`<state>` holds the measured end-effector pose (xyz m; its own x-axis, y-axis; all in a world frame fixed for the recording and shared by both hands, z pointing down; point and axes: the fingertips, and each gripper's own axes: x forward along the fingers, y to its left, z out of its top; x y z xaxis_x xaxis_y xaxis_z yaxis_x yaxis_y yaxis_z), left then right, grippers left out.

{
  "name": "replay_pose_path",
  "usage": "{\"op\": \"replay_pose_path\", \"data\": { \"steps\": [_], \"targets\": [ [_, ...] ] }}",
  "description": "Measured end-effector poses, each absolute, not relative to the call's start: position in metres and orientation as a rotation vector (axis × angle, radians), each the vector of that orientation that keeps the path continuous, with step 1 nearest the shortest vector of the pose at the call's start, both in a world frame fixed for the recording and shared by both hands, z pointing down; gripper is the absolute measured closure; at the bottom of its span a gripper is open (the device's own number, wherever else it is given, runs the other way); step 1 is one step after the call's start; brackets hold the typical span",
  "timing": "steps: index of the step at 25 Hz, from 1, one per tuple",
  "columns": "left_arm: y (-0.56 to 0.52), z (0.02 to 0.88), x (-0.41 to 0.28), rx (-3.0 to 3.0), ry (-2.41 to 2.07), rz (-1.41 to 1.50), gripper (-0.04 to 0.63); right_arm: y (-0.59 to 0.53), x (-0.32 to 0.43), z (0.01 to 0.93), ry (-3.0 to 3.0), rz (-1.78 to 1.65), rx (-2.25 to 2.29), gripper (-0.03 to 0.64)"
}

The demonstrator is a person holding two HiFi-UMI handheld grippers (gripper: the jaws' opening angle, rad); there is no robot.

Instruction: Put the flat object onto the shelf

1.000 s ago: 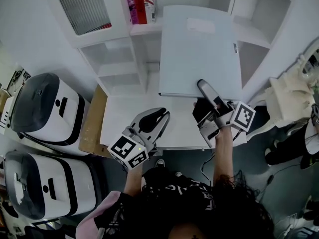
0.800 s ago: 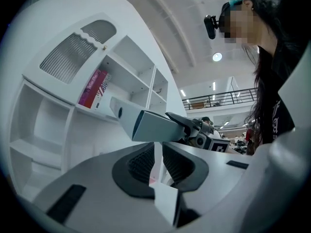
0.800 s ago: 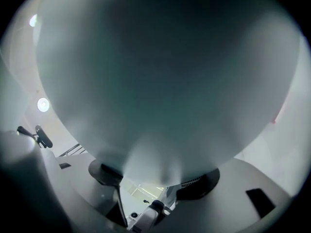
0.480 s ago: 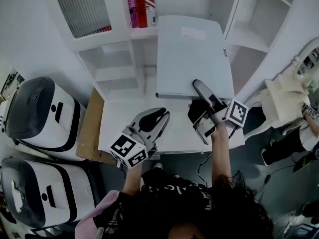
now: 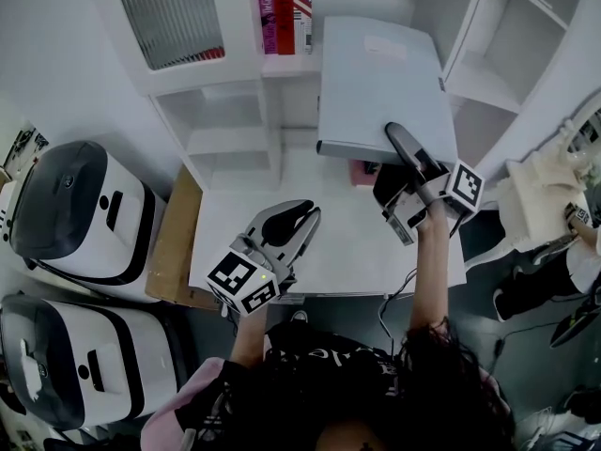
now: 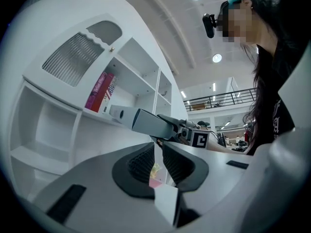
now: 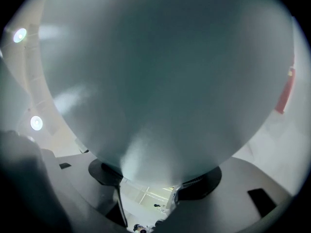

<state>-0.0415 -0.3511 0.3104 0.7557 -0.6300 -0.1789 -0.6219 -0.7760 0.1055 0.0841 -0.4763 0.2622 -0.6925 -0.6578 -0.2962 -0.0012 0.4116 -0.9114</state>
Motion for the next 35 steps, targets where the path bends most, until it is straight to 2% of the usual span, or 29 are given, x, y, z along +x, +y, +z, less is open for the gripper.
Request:
{"op": "replay_pose_path", "data": {
  "steps": [12, 35],
  "targets": [
    [-0.400, 0.286, -0.041, 2.987, -1.103, -0.295, 0.532, -0.531, 0.092, 0.241, 1.990, -1.348, -0.556, 0.305],
    [-0.509, 0.215, 0.040, 3.268, -1.026, -0.144, 0.532, -0.609, 0.100, 0.220, 1.957, -1.383, -0.577, 0.302]
  ]
}}
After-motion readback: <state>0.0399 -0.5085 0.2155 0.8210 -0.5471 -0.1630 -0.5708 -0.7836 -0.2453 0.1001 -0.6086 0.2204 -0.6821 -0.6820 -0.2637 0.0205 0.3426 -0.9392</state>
